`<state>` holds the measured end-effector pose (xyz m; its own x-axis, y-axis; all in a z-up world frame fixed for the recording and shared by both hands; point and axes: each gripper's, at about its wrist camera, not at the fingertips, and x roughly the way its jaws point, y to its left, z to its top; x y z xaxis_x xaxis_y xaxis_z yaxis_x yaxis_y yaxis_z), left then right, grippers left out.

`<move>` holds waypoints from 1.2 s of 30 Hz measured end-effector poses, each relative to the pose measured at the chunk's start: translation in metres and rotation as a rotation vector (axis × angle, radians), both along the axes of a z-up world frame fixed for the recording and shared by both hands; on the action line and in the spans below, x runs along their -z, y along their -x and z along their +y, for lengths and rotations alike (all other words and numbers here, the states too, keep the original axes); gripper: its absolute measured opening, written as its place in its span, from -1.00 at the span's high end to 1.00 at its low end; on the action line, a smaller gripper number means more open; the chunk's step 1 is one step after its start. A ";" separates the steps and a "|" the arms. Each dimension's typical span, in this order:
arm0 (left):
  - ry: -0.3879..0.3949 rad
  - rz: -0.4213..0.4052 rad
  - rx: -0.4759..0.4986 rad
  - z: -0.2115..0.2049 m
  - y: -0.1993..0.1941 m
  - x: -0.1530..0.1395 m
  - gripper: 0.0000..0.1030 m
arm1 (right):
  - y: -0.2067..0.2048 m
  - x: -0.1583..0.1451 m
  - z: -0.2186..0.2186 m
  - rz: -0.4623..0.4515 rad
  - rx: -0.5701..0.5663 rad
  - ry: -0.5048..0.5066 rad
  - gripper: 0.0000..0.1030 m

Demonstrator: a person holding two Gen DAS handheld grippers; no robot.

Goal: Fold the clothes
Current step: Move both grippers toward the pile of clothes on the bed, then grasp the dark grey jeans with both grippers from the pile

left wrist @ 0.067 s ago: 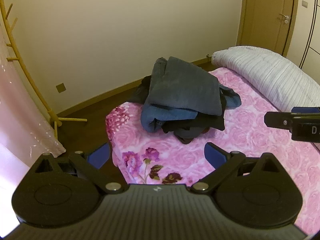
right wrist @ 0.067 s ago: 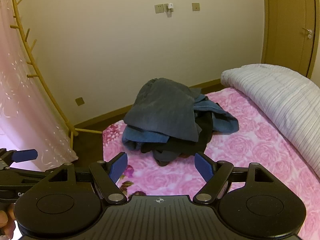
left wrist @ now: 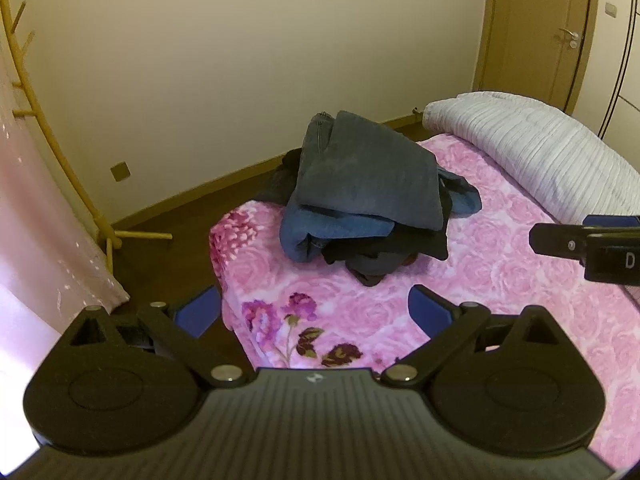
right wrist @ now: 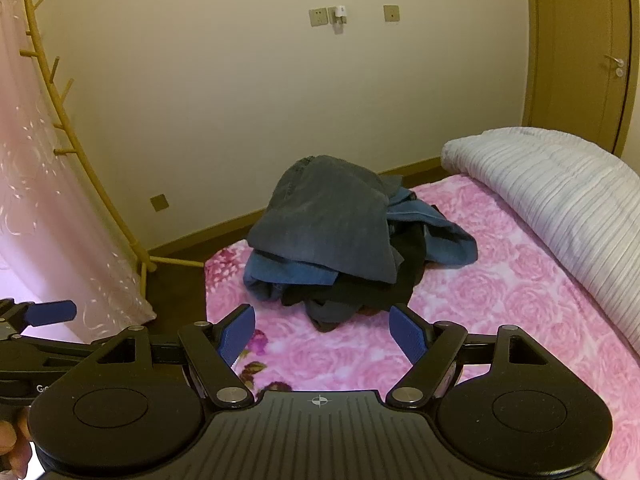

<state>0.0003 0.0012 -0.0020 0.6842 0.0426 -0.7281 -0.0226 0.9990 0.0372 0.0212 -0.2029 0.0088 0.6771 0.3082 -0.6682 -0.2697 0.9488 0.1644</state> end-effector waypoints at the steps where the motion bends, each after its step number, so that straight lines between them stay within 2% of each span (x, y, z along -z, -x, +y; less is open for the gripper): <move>1: 0.009 0.004 -0.003 0.000 0.000 0.001 -0.92 | 0.000 0.000 0.000 0.000 0.000 -0.002 -0.50; 5: 0.028 -0.009 -0.008 0.000 0.006 0.005 -0.92 | -0.001 0.005 -0.003 0.000 0.003 -0.003 -0.50; 9: 0.031 0.016 0.007 0.001 -0.004 0.003 -0.90 | 0.001 0.004 -0.010 0.003 0.007 -0.004 -0.50; 13: 0.024 -0.022 0.022 -0.002 0.001 0.007 -0.90 | 0.003 0.005 -0.013 -0.003 0.002 -0.001 -0.50; 17: 0.050 -0.014 0.020 -0.001 0.002 0.012 -0.90 | 0.003 0.008 -0.020 -0.013 0.000 0.013 -0.50; 23: 0.032 -0.023 0.026 0.005 -0.004 0.017 -0.90 | 0.000 0.018 -0.035 0.005 0.037 0.021 -0.50; 28: 0.037 -0.015 0.079 0.017 -0.054 0.036 -0.90 | -0.028 0.025 -0.032 0.004 0.054 0.026 -0.50; 32: 0.068 0.005 0.137 0.030 -0.112 0.057 -0.89 | -0.073 0.037 -0.025 0.017 0.071 0.042 -0.50; 36: 0.006 0.014 0.236 0.039 -0.174 0.081 -0.88 | -0.125 0.059 -0.012 0.048 0.052 0.068 -0.50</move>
